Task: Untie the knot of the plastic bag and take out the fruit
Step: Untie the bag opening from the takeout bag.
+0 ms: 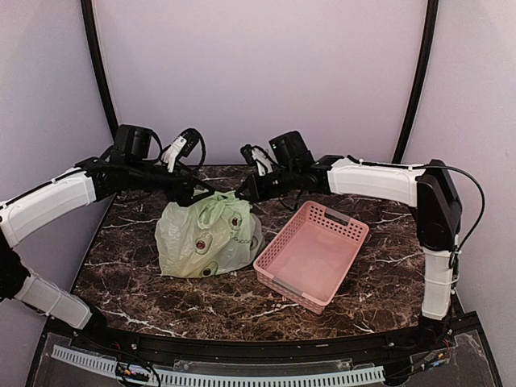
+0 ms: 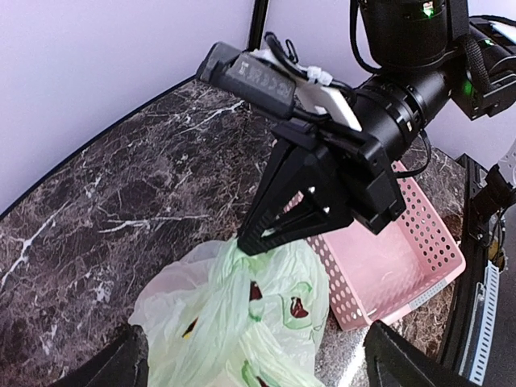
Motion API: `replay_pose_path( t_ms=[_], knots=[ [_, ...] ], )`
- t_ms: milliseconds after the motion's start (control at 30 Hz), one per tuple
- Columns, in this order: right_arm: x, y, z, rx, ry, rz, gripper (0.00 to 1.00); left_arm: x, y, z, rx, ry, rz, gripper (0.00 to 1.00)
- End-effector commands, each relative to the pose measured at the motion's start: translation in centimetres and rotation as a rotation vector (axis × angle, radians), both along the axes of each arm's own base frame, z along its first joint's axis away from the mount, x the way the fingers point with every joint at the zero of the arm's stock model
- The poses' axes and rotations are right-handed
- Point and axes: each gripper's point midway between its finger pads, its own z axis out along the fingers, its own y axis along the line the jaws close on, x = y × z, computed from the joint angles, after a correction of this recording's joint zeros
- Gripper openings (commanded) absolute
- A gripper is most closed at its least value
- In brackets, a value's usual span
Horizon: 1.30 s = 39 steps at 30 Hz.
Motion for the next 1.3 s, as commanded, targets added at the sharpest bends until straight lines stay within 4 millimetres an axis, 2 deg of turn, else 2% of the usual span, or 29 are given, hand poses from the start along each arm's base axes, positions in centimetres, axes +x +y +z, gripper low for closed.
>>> replay_pose_path(
  t_ms=[0,200,367,467,767,1000,1133,1267],
  knots=[
    [-0.6,0.1,2.1,0.053,-0.031,0.017,0.00,1.1,-1.0,-0.8,0.070,-0.008,-0.019,0.92],
    [-1.1,0.5,2.2,0.067,-0.031,0.024,0.00,1.6,-2.5,-3.2,0.176,0.034,-0.035,0.92],
    [-1.2,0.7,2.3,0.072,-0.032,0.030,0.00,2.0,-2.1,-4.1,0.222,0.028,-0.010,0.91],
    [-1.2,0.7,2.4,0.076,-0.033,0.032,0.00,2.2,-1.7,-4.7,0.246,0.029,0.002,0.85],
    [-1.2,0.8,2.4,0.076,-0.032,0.028,0.00,2.2,-1.3,-6.0,0.282,0.052,0.013,0.54],
    [-0.9,0.9,2.4,0.079,-0.032,0.017,0.00,1.8,-1.3,-5.8,0.268,0.053,0.006,0.24],
    [-0.6,0.8,2.3,0.074,-0.036,-0.004,0.00,1.7,-1.4,-5.5,0.255,0.059,0.009,0.11],
    [-0.2,0.5,2.3,0.067,-0.042,-0.034,0.00,1.7,-1.3,-4.8,0.236,0.039,0.021,0.01]
  ],
)
